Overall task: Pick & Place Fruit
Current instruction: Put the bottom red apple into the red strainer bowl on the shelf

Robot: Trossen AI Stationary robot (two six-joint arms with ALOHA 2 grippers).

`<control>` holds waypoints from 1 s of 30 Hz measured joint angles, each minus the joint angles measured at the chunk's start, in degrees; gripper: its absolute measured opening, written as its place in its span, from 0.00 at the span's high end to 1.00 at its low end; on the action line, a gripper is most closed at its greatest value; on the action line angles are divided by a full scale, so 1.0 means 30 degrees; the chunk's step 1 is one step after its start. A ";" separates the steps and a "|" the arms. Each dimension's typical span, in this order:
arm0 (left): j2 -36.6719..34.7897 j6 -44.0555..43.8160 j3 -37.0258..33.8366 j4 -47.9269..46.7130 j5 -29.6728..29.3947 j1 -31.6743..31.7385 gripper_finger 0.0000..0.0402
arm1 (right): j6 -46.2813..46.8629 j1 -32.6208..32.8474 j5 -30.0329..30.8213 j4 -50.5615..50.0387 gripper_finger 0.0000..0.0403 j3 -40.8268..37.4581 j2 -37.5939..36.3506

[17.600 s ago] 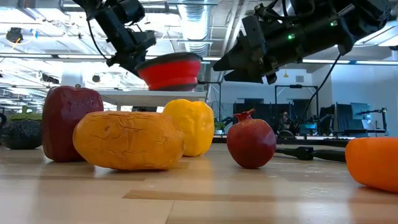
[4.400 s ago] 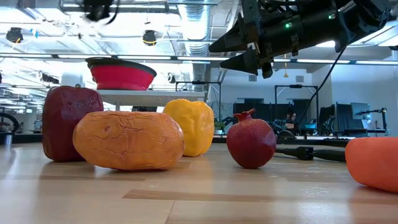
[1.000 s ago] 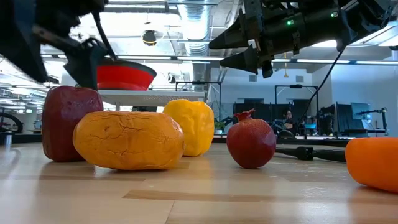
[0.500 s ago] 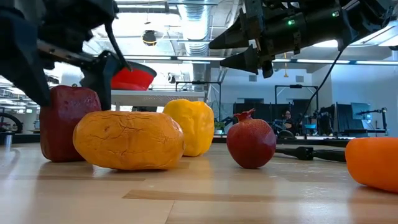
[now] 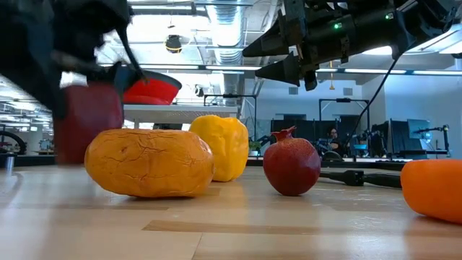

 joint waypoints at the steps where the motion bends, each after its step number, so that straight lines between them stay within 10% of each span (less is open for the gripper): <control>1: -0.0614 0.0000 0.0027 0.0062 -0.0007 0.0000 0.29 | 0.0000 0.0000 0.0000 -0.0003 0.29 0.0000 0.0000; 13: -1.0224 -0.0636 0.3627 -0.2043 -0.5517 0.1920 0.28 | 0.0007 -0.0146 0.0000 0.0015 0.29 0.0000 -0.0007; 21: -0.8547 0.0410 0.9889 -1.0490 -1.0952 0.7114 0.28 | 0.0511 -0.0357 0.0000 0.0022 0.29 0.0000 -0.0007; 30: -0.5591 0.0520 1.1871 -1.4498 -1.0425 1.6639 0.28 | 0.0725 -0.0212 0.0000 0.0011 0.29 0.0000 -0.0007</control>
